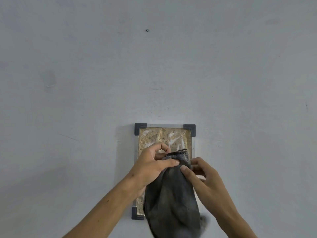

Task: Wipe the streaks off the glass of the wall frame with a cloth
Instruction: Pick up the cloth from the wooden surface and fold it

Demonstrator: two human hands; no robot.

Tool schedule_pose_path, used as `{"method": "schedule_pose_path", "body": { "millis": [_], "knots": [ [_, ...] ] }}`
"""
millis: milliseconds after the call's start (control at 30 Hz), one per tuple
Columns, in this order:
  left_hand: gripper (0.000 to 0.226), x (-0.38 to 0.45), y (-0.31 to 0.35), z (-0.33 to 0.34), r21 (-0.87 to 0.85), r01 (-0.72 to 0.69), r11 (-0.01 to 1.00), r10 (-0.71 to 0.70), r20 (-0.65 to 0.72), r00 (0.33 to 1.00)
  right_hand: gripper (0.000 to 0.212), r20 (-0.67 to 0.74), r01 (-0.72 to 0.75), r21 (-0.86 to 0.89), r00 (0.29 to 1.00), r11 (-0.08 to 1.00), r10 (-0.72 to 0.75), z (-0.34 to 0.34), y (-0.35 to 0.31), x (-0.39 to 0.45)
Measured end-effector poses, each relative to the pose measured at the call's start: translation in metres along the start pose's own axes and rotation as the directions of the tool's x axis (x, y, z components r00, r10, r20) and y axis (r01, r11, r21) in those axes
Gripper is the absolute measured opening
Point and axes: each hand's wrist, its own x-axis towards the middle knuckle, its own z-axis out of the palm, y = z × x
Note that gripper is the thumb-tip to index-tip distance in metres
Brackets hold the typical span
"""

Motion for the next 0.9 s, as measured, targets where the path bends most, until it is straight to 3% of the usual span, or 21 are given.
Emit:
{"method": "schedule_pose_path", "body": {
  "millis": [67, 267, 367, 433, 567, 700, 833, 900],
  "knots": [
    [0.023, -0.001, 0.002, 0.003, 0.042, -0.020, 0.999, 0.020, 0.006, 1.000, 0.029, -0.033, 0.016, -0.005, 0.999, 1.000, -0.016, 0.004, -0.001, 0.002],
    [0.020, -0.005, 0.008, -0.003, -0.027, 0.008, 1.000, -0.008, 0.009, 1.000, 0.008, -0.160, -0.036, 0.341, 0.982, 0.939, 0.096, 0.004, -0.012, 0.003],
    [0.018, -0.009, 0.008, -0.005, -0.051, 0.025, 0.998, -0.022, 0.063, 0.998, 0.012, -0.284, 0.087, 0.219, 0.959, 0.972, -0.022, 0.007, -0.012, 0.005],
    [0.014, -0.012, 0.008, -0.001, -0.043, -0.019, 0.999, 0.020, 0.035, 0.999, 0.005, -0.266, 0.123, 0.132, 0.960, 0.984, -0.085, 0.014, -0.012, 0.005],
    [0.017, -0.015, 0.005, 0.010, 0.156, -0.183, 0.971, 0.193, -0.055, 0.980, 0.023, -0.192, 0.051, 0.245, 0.981, 0.968, -0.004, 0.024, -0.014, 0.005],
    [0.021, -0.019, -0.001, 0.016, 0.297, -0.251, 0.921, 0.231, 0.100, 0.968, 0.020, -0.202, 0.079, 0.357, 0.979, 0.931, -0.005, 0.017, -0.015, 0.007],
    [0.020, -0.022, 0.001, 0.007, 0.247, -0.127, 0.961, 0.032, 0.359, 0.933, 0.017, -0.272, 0.052, 0.430, 0.959, 0.901, 0.074, 0.010, -0.005, 0.018],
    [0.022, -0.022, 0.002, 0.001, 0.220, -0.041, 0.975, -0.053, 0.403, 0.914, 0.017, -0.275, 0.051, 0.440, 0.958, 0.896, 0.081, 0.006, -0.005, 0.022]
  ]
}}
